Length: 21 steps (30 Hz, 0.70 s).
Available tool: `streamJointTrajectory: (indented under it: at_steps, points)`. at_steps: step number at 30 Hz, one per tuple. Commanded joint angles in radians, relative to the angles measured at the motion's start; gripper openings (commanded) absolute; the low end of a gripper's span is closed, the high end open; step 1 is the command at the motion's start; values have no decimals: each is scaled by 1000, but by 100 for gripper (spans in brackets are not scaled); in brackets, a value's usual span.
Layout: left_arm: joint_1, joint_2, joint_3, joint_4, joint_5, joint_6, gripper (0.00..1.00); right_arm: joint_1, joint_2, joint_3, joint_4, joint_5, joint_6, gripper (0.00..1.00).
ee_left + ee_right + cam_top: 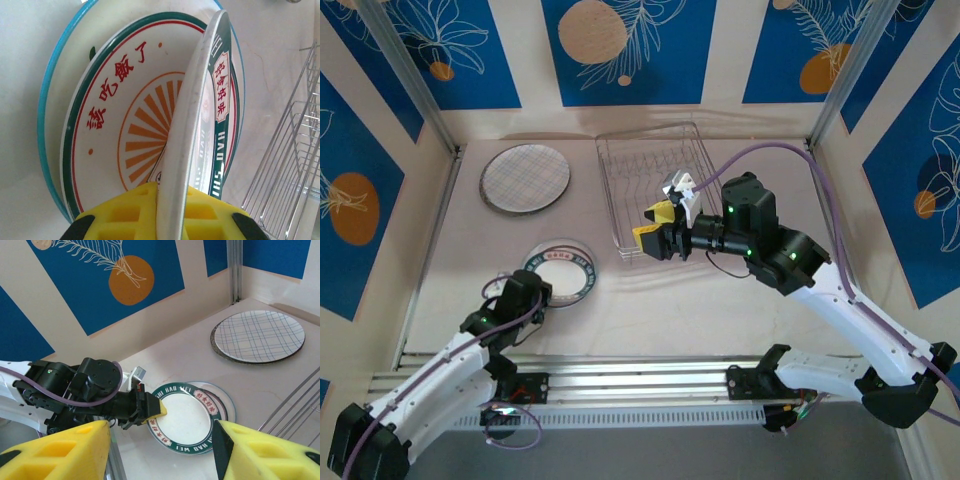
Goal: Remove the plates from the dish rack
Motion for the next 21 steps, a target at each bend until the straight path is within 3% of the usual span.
streamJointTrajectory:
  at_steps: [1,21]
  points:
    - [22,9,-9,25,-10,-11,3,-5,3,14,-8,-22,14,57]
    - [52,8,-31,-9,62,-15,23,-35,44,50,-97,-84,90,57]
